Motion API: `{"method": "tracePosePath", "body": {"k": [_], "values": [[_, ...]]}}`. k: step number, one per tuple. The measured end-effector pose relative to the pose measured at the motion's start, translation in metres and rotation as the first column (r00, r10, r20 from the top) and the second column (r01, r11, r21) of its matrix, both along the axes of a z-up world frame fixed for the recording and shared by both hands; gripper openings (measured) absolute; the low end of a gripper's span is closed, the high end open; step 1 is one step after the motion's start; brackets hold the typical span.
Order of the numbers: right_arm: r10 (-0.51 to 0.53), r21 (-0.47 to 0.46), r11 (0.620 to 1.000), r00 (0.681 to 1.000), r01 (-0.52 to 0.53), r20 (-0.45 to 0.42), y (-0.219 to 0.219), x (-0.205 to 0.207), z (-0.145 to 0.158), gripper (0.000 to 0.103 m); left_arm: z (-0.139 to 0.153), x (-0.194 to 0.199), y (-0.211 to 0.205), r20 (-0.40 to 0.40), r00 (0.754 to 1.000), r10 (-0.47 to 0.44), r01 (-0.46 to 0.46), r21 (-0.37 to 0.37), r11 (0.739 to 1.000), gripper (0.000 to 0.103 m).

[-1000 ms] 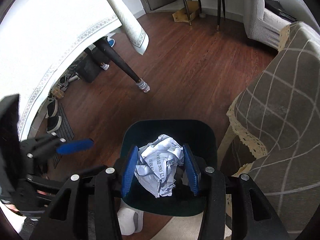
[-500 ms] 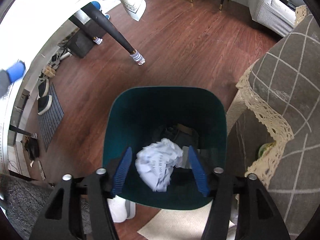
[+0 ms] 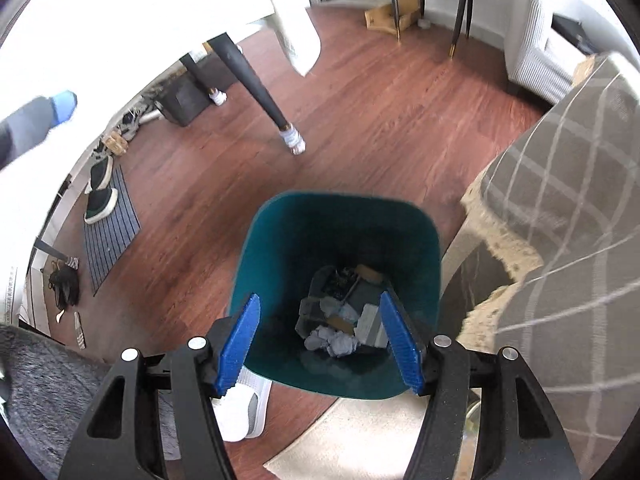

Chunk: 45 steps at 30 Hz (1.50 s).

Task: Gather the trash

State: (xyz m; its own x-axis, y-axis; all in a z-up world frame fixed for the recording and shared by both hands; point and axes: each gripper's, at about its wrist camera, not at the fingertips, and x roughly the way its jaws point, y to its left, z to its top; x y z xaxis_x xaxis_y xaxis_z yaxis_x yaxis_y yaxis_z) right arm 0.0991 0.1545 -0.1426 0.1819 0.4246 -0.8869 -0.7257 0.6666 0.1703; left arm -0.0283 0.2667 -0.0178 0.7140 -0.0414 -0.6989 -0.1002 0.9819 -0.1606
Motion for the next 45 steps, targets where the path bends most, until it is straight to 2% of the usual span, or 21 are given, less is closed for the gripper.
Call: {"method": "tracePosePath", "body": {"k": [2,5,8,11,14,17,20,25,30,33,36,42,45], "values": [[-0.007,0.036,0.999,0.999,0.006,0.036,-0.008,-0.005,0.018,0.063,0.008,-0.01,0.0,0.026,1.0,0.016,-0.015,-0.007,1.0,0.07],[-0.04,0.109,0.994,0.996,0.031,0.08,-0.027,-0.012,0.048,0.064,0.019,-0.019,-0.005,0.053,0.997,0.056,-0.056,0.009,0.998,0.082],[-0.091,0.154,0.986,0.981,0.064,0.173,-0.054,-0.025,0.081,0.073,0.033,-0.024,-0.016,0.081,0.994,0.078,-0.083,0.051,0.995,0.09],[-0.152,0.178,0.978,0.956,0.109,0.25,-0.087,-0.038,0.103,0.082,0.044,-0.028,-0.036,0.089,0.993,0.072,-0.082,0.118,0.99,0.092],[-0.229,0.212,0.962,0.93,0.171,0.287,-0.127,-0.048,0.12,0.092,0.053,-0.036,-0.048,0.112,0.992,0.057,-0.069,0.11,0.992,0.095],[-0.291,0.219,0.948,0.905,0.23,0.311,-0.165,-0.056,0.13,0.093,0.059,-0.045,-0.059,0.118,0.991,0.065,-0.08,0.126,0.989,0.098],[-0.345,0.211,0.935,0.866,0.284,0.362,-0.201,-0.069,0.144,0.099,0.061,-0.051,-0.066,0.111,0.989,0.094,-0.109,0.137,0.985,0.099],[-0.433,0.215,0.901,0.789,0.376,0.435,-0.263,-0.091,0.159,0.1,0.064,-0.062,-0.081,0.144,0.984,0.104,-0.124,0.141,0.982,0.1],[-0.511,0.248,0.859,0.74,0.447,0.437,-0.314,-0.105,0.158,0.1,0.056,-0.064,-0.095,0.175,0.98,0.098,-0.121,0.126,0.985,0.1],[-0.526,0.269,0.851,0.734,0.451,0.43,-0.331,-0.113,0.155,0.1,0.047,-0.064,-0.104,0.162,0.982,0.099,-0.125,0.156,0.98,0.1],[-0.536,0.27,0.844,0.722,0.463,0.437,-0.342,-0.117,0.149,0.1,0.044,-0.064,-0.105,0.167,0.98,0.108,-0.131,0.134,0.982,0.1],[-0.545,0.294,0.838,0.737,0.46,0.4,-0.354,-0.119,0.137,0.1,0.04,-0.065,-0.118,0.161,0.985,0.064,-0.096,0.198,0.976,0.1],[-0.541,0.311,0.839,0.748,0.446,0.385,-0.355,-0.121,0.137,0.1,0.036,-0.065,-0.119,0.146,0.988,0.05,-0.078,0.192,0.978,0.1]]}}
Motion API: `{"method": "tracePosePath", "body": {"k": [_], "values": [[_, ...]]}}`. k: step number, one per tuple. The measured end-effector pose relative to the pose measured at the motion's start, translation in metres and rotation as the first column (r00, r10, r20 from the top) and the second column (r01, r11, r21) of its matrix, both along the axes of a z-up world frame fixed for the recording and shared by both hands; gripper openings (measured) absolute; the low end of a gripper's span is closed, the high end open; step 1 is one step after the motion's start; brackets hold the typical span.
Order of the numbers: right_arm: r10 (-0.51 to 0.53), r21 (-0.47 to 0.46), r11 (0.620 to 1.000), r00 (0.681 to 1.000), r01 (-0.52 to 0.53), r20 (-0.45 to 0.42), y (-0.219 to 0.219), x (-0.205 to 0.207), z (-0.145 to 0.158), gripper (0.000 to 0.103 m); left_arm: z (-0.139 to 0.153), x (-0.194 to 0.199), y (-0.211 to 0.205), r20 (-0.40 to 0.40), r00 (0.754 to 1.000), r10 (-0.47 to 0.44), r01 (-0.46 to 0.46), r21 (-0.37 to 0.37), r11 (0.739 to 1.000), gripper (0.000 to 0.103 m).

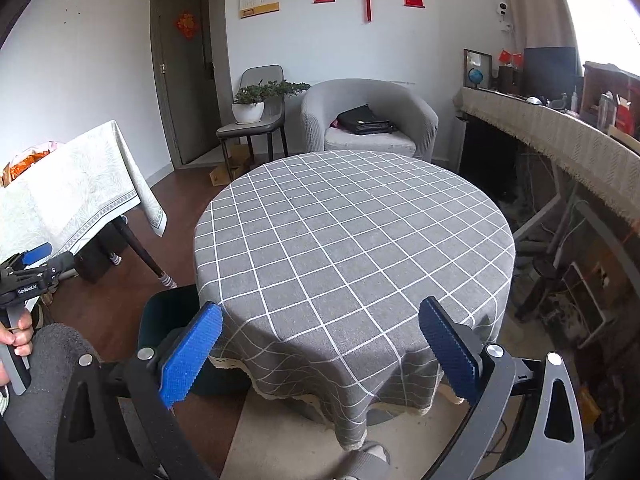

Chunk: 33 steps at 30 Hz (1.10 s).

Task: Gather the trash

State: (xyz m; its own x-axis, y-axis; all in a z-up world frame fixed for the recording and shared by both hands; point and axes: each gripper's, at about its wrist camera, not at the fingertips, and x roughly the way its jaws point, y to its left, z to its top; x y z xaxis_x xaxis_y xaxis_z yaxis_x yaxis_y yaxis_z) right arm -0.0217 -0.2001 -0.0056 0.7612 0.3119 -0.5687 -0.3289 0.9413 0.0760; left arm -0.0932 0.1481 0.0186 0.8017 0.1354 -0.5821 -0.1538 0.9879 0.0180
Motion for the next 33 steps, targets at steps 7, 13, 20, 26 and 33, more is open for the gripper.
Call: {"method": "tracePosePath", "body": {"k": [7,13,20,26,33], "values": [[0.041,0.021,0.999,0.999,-0.041,0.014,0.005,-0.0052,0.0027,0.1,-0.0037,0.0013,0.0032,-0.01,1.0,0.016,-0.016,-0.019,1.0,0.1],[0.068,0.02,0.997,0.998,-0.068,0.004,0.0051,-0.005,0.0015,0.1,-0.0047,0.0022,0.0041,-0.017,1.0,0.017,-0.018,-0.024,1.0,0.1],[0.075,0.018,0.997,0.997,-0.076,0.003,0.0048,-0.0068,0.0022,0.1,-0.0055,0.0017,0.0054,-0.019,1.0,0.019,-0.019,-0.03,0.999,0.1],[0.076,0.017,0.997,0.997,-0.076,-0.004,0.0059,-0.0075,0.0033,0.1,-0.0055,0.0018,0.0053,-0.021,1.0,0.017,-0.018,-0.028,0.999,0.1],[0.073,0.019,0.997,0.997,-0.073,0.001,0.0067,-0.0077,0.0039,0.1,-0.0054,0.0025,0.0054,-0.025,1.0,0.017,-0.018,-0.026,0.999,0.1]]}}
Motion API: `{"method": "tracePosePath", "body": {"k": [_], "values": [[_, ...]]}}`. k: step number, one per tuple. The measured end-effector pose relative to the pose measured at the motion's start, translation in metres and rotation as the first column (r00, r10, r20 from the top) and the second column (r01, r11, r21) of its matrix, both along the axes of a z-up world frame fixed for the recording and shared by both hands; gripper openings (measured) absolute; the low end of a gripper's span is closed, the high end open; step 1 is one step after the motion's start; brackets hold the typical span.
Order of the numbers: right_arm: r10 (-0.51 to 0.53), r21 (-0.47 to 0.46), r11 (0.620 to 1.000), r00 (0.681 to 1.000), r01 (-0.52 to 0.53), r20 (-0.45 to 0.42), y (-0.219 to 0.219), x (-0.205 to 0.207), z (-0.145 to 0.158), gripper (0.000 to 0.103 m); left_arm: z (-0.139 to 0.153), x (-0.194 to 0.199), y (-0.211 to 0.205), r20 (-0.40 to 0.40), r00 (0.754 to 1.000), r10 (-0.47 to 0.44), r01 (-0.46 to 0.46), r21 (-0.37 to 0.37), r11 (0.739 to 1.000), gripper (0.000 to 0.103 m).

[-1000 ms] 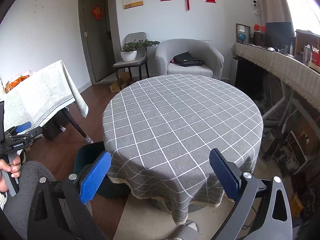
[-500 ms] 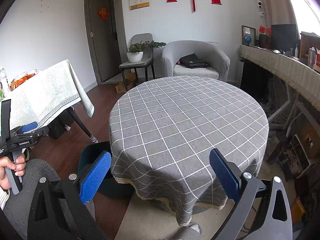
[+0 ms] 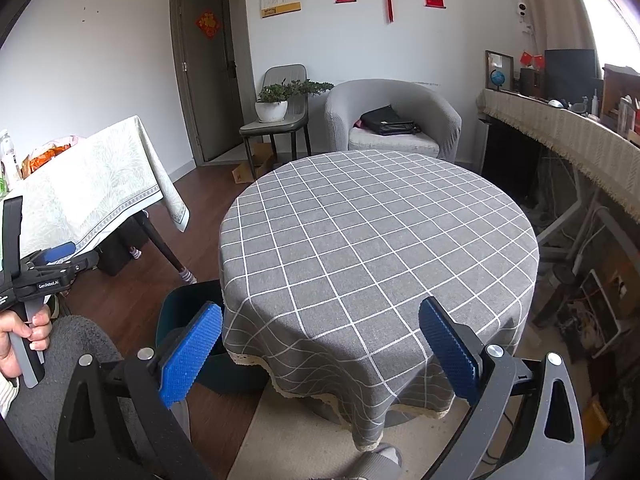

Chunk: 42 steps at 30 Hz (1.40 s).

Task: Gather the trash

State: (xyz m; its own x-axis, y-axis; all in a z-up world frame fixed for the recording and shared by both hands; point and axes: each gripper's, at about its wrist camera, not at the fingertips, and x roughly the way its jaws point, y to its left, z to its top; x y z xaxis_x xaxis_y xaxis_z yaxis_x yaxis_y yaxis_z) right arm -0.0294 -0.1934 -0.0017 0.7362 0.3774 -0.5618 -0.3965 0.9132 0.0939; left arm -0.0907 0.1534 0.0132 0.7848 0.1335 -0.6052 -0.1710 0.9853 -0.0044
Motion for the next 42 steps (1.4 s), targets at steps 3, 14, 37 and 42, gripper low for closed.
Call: {"method": "tracePosePath", "body": {"k": [3,14,37,42], "values": [[0.001,0.0,1.0,1.0,-0.001,-0.002,-0.0001,-0.0003,-0.0003,0.1,-0.0003,0.0,-0.0002,0.001,1.0,-0.002,0.002,0.002,1.0,0.1],[-0.003,0.006,1.0,1.0,0.003,-0.003,-0.0017,-0.0012,-0.0005,0.1,-0.0021,0.0003,-0.0014,-0.004,1.0,-0.004,0.004,-0.002,1.0,0.1],[-0.001,-0.006,1.0,1.0,0.001,-0.007,-0.0008,-0.0011,-0.0019,0.1,-0.0021,0.0008,-0.0003,-0.006,1.0,-0.004,0.004,-0.005,1.0,0.1],[0.002,-0.011,1.0,1.0,-0.002,-0.005,-0.0023,0.0,-0.0022,0.1,-0.0023,0.001,-0.0003,-0.007,1.0,-0.005,0.005,-0.006,1.0,0.1]]}}
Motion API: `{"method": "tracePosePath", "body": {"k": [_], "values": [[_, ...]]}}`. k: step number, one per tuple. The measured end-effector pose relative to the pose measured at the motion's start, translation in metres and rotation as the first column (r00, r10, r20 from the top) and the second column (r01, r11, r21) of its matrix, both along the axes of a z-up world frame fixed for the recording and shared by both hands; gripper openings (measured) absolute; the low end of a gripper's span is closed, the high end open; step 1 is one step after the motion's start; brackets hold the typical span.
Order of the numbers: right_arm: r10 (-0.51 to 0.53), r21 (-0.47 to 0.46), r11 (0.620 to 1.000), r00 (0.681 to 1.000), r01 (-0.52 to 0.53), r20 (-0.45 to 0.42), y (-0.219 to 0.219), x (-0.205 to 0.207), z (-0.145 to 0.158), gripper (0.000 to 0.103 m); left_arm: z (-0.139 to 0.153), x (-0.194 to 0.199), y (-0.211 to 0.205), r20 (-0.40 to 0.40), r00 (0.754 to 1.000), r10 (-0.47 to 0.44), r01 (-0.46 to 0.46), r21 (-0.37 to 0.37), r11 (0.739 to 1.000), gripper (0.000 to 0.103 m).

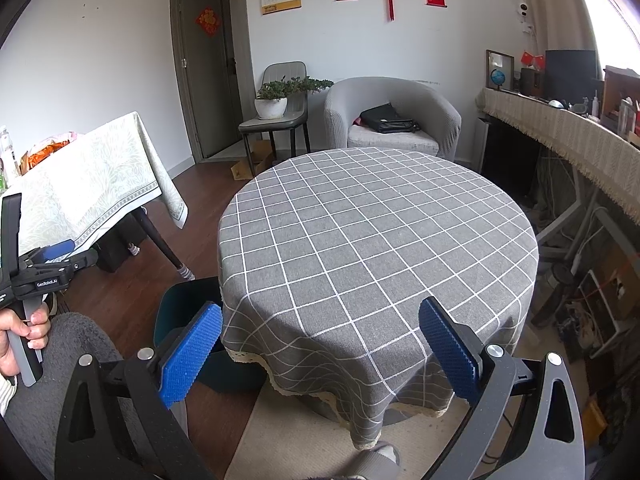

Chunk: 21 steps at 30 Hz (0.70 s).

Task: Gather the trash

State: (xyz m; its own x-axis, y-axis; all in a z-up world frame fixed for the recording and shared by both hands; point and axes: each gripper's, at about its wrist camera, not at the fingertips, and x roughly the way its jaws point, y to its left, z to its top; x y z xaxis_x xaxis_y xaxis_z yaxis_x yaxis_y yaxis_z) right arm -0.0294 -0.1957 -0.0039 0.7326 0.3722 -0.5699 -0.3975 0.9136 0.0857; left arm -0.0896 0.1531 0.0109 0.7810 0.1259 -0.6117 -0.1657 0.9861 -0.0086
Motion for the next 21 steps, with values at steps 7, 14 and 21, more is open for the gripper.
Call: {"method": "tracePosePath", "body": {"k": [7,14,21], "values": [[0.001,-0.005,1.0,1.0,-0.001,0.001,0.001,-0.0008,0.0001,0.1,-0.0006,-0.0002,0.0012,-0.001,1.0,-0.002,0.002,-0.001,1.0,0.1],[0.0,-0.005,1.0,1.0,0.0,0.002,0.002,-0.0009,0.0002,0.1,-0.0025,-0.0001,-0.001,-0.008,1.0,-0.012,0.012,0.003,1.0,0.1],[0.0,-0.006,1.0,1.0,0.0,0.002,0.0019,-0.0007,0.0002,0.1,-0.0038,-0.0014,-0.0029,-0.01,1.0,-0.01,0.01,0.008,1.0,0.1]]}}
